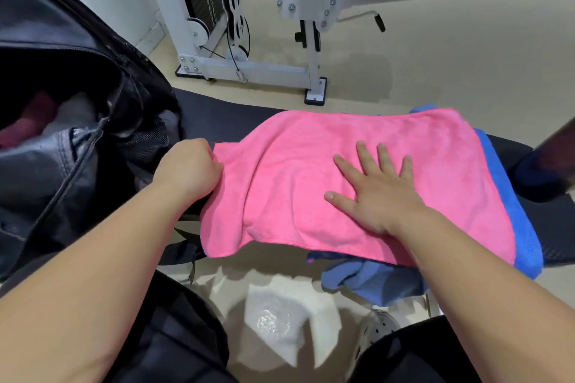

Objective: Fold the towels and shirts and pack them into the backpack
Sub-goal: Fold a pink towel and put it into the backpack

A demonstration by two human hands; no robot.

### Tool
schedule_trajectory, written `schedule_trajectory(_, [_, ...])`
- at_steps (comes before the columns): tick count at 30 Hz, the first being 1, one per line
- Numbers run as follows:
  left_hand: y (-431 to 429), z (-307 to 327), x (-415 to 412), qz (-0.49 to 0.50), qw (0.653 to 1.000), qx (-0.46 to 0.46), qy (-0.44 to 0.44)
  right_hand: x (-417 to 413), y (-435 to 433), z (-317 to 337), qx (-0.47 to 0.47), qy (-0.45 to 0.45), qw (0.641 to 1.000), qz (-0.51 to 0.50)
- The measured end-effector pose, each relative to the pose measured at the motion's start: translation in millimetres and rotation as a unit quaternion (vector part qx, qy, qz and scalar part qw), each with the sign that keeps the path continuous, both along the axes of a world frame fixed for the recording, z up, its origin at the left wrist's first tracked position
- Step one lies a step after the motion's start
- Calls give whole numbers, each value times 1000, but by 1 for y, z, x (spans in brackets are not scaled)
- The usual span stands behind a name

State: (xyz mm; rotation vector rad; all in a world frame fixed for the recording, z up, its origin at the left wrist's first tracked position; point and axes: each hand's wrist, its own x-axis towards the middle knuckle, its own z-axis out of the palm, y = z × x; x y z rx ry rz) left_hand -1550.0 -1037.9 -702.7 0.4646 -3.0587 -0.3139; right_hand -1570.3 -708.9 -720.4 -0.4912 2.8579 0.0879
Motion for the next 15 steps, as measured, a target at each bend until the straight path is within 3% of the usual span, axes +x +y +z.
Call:
schedule_trajectory(5, [3,1,-6,24,998,60,4,-2,0,4,-4,-10,1000,-4])
schedule_trajectory(9, [6,15,-5,75,972,194,111,-1,-3,11,-22,-18,1000,-5])
schedule_trajectory(12, [7,22,-3,65,948,270,156,-6,-23,30,-158,-10,987,-6])
schedule_trajectory(15, [12,24,-2,16,923,330,197,-14,-55,54,-330,14,943,34])
